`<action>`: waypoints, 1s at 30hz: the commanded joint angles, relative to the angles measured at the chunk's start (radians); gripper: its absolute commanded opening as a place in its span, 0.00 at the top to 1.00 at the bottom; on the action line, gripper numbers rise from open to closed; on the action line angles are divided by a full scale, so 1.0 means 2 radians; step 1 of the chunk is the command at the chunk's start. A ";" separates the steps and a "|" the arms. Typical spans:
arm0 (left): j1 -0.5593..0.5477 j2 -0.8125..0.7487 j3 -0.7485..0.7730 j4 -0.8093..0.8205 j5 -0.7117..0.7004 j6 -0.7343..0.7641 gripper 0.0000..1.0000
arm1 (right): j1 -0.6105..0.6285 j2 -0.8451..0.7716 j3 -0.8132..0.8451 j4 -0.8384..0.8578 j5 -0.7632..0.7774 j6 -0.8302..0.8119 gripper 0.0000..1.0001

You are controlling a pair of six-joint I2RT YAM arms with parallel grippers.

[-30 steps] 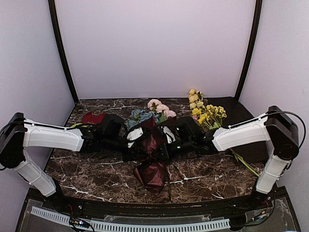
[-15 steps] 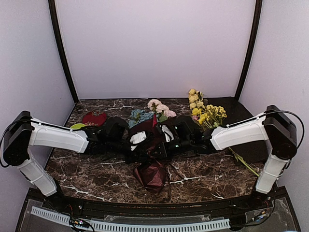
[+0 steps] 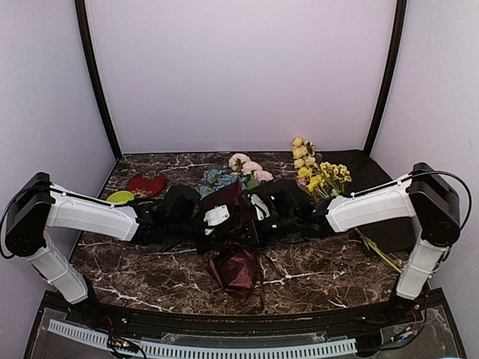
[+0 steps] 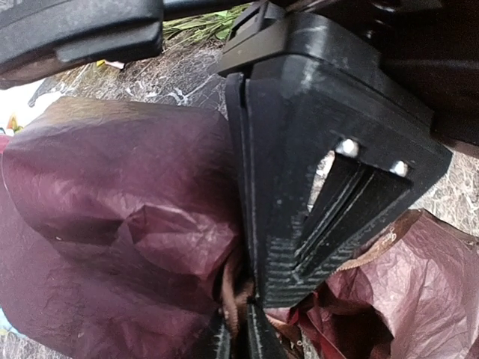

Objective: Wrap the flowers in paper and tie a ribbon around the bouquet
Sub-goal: Cross the ribbon over the folded bouquet.

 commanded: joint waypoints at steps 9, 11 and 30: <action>-0.006 -0.015 -0.011 0.015 -0.027 0.010 1.00 | -0.005 -0.067 0.008 -0.058 -0.035 -0.037 0.80; -0.008 -0.013 -0.010 0.015 -0.031 0.011 1.00 | -0.010 -0.072 0.016 -0.082 -0.040 -0.049 0.77; -0.031 -0.024 -0.023 0.033 -0.076 0.022 1.00 | -0.035 0.014 0.112 -0.138 -0.038 -0.109 0.87</action>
